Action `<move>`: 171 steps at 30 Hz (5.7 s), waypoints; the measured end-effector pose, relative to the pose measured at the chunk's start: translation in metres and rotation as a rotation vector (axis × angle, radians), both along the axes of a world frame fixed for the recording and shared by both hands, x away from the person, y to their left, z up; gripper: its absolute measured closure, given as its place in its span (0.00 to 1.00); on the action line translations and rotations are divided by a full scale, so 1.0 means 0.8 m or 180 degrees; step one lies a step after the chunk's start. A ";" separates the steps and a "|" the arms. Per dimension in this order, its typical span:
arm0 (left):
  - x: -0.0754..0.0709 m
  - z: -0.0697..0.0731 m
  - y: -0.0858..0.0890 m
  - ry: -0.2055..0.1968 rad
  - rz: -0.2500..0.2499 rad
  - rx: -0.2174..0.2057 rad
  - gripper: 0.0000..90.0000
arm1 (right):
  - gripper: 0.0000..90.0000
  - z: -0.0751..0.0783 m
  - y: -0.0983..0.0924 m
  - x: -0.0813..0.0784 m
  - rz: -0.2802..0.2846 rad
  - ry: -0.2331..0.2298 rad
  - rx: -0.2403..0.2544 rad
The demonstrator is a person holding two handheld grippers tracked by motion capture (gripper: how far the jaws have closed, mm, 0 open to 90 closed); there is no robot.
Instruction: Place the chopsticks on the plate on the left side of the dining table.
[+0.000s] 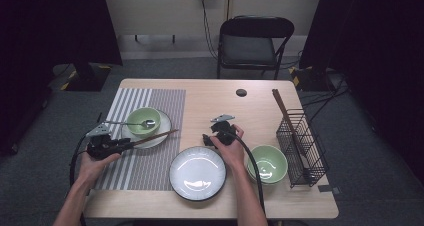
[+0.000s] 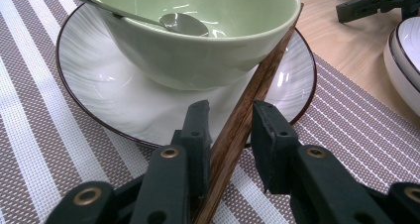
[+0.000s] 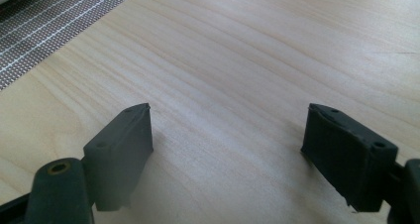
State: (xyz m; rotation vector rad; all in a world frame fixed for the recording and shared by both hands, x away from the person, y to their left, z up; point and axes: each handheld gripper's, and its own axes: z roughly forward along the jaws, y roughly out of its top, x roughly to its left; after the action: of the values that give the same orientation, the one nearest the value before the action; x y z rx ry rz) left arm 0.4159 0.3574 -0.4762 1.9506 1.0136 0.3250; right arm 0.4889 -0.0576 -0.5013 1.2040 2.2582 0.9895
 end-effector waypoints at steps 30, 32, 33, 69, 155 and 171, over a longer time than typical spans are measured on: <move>-0.012 0.014 -0.011 0.0023 -0.0160 -0.0224 0.87 | 0.21 0.000 0.000 0.000 0.0002 -0.0002 -0.0001; -0.011 0.012 -0.013 0.0053 -0.0198 -0.0200 0.88 | 0.21 0.000 0.000 0.000 0.0000 0.0002 0.0001; -0.010 0.011 -0.014 0.0071 -0.0186 -0.0196 0.88 | 0.21 0.000 0.000 0.000 -0.0001 0.0001 0.0001; -0.004 0.001 0.002 0.0064 0.0045 -0.0082 0.87 | 0.21 0.000 0.000 0.000 -0.0001 0.0001 0.0001; -0.010 0.025 0.067 -0.0122 0.0620 -0.0187 0.18 | 0.21 0.000 0.000 0.000 -0.0001 0.0001 0.0002; 0.001 -0.003 0.070 -0.0018 0.0655 0.0008 0.20 | 0.21 0.000 0.000 0.000 -0.0001 0.0000 0.0001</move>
State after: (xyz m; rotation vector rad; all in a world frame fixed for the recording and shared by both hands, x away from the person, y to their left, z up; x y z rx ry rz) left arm 0.4164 0.4134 -0.4789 1.8497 1.2137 0.4462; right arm 0.4889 -0.0576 -0.5012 1.2044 2.2581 0.9897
